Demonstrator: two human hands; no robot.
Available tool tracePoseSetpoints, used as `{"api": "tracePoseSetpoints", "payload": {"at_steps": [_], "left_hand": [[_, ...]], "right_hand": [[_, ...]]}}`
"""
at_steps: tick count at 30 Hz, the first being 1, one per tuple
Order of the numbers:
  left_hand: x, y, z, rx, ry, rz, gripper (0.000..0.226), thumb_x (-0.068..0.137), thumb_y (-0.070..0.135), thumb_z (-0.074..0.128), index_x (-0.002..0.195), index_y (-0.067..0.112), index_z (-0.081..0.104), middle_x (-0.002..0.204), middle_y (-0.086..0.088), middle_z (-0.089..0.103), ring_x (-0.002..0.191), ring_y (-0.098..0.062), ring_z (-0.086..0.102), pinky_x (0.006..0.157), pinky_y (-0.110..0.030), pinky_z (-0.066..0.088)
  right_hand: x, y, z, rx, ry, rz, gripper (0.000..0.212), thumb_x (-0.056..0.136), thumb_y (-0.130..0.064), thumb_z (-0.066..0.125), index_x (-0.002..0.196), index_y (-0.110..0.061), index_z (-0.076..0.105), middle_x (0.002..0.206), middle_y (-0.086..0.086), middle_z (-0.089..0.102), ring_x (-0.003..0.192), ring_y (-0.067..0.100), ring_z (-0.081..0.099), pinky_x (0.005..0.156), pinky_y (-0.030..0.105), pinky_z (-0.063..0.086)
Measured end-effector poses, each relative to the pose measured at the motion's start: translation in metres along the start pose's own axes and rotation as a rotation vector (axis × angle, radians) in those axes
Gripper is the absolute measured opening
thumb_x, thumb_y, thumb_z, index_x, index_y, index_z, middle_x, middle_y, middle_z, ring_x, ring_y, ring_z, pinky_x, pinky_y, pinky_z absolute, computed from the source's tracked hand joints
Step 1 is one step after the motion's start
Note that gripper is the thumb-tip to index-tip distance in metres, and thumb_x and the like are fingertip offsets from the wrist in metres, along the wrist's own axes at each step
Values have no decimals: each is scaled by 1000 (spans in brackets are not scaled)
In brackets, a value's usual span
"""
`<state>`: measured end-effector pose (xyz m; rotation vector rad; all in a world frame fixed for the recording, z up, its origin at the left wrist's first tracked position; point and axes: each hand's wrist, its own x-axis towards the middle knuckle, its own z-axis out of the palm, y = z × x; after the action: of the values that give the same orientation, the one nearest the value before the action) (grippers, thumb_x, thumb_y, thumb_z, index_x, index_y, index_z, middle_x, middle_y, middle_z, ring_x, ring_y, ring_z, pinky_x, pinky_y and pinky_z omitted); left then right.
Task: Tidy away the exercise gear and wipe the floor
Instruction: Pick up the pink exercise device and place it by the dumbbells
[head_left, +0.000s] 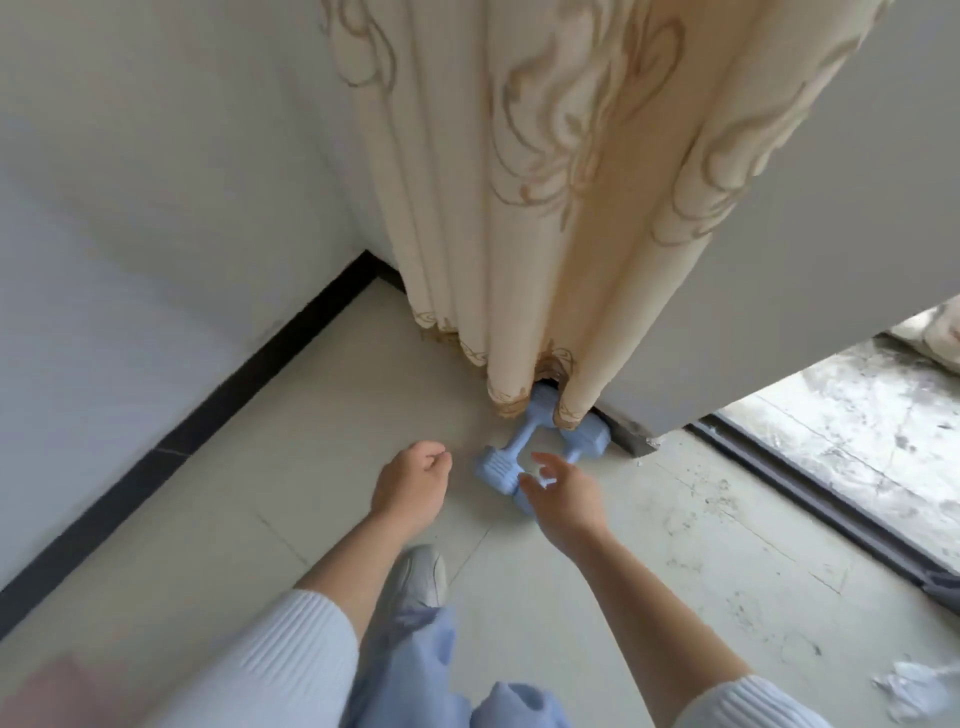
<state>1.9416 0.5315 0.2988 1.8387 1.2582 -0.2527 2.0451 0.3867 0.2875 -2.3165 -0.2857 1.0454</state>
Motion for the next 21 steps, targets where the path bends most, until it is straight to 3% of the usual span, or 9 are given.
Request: {"api": "tracePoseSetpoints", "payload": {"at_steps": [5, 9, 21], "left_hand": [[-162, 3, -80, -108, 187, -96, 30, 96, 26, 46, 119, 16, 62, 121, -2, 65, 114, -23, 58, 91, -26, 42], [-277, -11, -124, -172, 340, -193, 31, 95, 25, 47, 122, 14, 60, 125, -4, 63, 115, -23, 58, 95, -28, 43], [-556, -139, -158, -335, 665, -448, 35, 96, 26, 44, 127, 13, 54, 126, -5, 60, 116, -24, 55, 93, -29, 41]], "right_hand": [[-137, -83, -30, -240, -134, -225, 33, 93, -29, 54, 124, -17, 58, 122, 8, 62, 108, 26, 58, 84, 30, 46], [-235, -119, -38, -407, -249, -395, 41, 93, -36, 54, 132, -24, 54, 129, 1, 57, 118, 21, 54, 88, 24, 40], [-483, -119, 54, -651, -586, -790, 43, 91, -38, 56, 132, -26, 53, 127, 0, 57, 110, 18, 57, 86, 25, 44]]}}
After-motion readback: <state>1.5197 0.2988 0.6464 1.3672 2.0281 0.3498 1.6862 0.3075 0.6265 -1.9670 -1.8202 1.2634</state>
